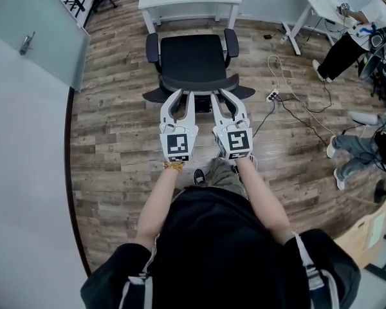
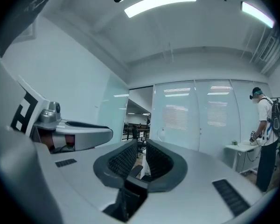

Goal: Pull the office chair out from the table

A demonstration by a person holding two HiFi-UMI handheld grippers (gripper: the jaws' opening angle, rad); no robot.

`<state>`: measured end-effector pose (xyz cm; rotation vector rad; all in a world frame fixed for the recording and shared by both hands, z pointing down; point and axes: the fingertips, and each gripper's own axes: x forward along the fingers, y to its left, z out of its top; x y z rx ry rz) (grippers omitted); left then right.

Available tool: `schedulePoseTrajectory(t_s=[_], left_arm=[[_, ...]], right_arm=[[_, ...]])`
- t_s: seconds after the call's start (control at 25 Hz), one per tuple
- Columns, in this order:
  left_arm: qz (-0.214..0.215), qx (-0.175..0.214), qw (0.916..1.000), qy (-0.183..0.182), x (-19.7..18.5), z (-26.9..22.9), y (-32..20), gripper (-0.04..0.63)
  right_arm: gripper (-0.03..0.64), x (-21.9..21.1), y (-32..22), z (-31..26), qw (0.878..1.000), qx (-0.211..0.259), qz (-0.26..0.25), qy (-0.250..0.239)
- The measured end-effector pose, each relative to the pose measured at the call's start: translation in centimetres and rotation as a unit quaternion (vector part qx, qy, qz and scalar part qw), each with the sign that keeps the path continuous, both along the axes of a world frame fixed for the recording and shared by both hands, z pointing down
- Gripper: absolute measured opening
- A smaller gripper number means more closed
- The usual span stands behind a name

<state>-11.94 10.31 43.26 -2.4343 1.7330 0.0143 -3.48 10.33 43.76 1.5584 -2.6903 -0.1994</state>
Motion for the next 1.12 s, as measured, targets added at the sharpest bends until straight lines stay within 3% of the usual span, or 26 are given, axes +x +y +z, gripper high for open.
schedulePoseTrajectory(t_s=[0.24,1.12], left_arm=[[-0.025,0.029,0.9993,-0.001,-0.4,-1.2,0.1,0.028],[-0.025,0.012,0.9994,-0.02,-1.9,-0.3,-0.3,0.025]], right_arm=[[0.009,-0.6,-0.1,-1.3,1.0,0.019,0.011,0.005],[0.006,0.0,-1.3,0.0,0.999,0.004,0.02,0.029]])
